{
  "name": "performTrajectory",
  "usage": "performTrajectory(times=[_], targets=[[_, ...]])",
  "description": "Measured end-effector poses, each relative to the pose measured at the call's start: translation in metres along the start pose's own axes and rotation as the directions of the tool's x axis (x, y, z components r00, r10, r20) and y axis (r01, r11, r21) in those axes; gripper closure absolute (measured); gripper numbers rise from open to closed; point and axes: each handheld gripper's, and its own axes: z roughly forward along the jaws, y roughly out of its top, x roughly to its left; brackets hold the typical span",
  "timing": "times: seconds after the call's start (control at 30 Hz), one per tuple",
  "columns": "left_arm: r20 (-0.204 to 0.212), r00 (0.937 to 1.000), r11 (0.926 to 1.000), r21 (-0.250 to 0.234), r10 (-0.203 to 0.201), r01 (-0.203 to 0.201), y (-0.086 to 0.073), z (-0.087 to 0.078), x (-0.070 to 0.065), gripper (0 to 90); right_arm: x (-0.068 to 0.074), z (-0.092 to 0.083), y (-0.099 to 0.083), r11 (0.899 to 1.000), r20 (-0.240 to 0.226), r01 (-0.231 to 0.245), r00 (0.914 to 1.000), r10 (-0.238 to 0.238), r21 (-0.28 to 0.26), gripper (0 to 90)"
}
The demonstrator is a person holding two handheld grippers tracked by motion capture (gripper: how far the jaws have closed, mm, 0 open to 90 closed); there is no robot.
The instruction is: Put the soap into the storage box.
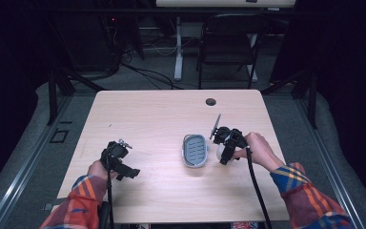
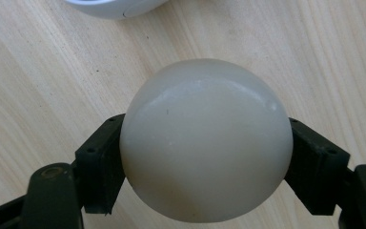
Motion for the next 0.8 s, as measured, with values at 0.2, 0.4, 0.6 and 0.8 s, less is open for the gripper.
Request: performTrajectory(times=[0.2,0.4,0.6,0.8], targets=[[0.001,1.0000,1.0000,0.001,0.000,0.000,0.000,0.000,0.000,0.2,0.000,-0.004,0.006,1.000,0.005,0.008,1.0000,-0.008,-0.006,24.2],[0.000,1.0000,1.0000,0.001,-0.001,0.001,0.000,0.000,0.000,0.2,0.001,-0.006,0.009,1.000,0.007,0.005,1.0000,-0.005,-0.008,24.2],[0.000,1.0000,1.0000,0.006,0.001,-0.001,0.000,0.000,0.000,0.2,0.000,-0.012,0.014,1.000,0.019,0.022,0.9996,-0.022,-0.001,24.2],[-0.001,1.0000,1.0000,0.009,0.005,-0.005,0.001,0.000,0.000,0.2,0.001,-0.020,0.019,1.000,0.022,0.024,0.9995,-0.024,-0.015,24.2]])
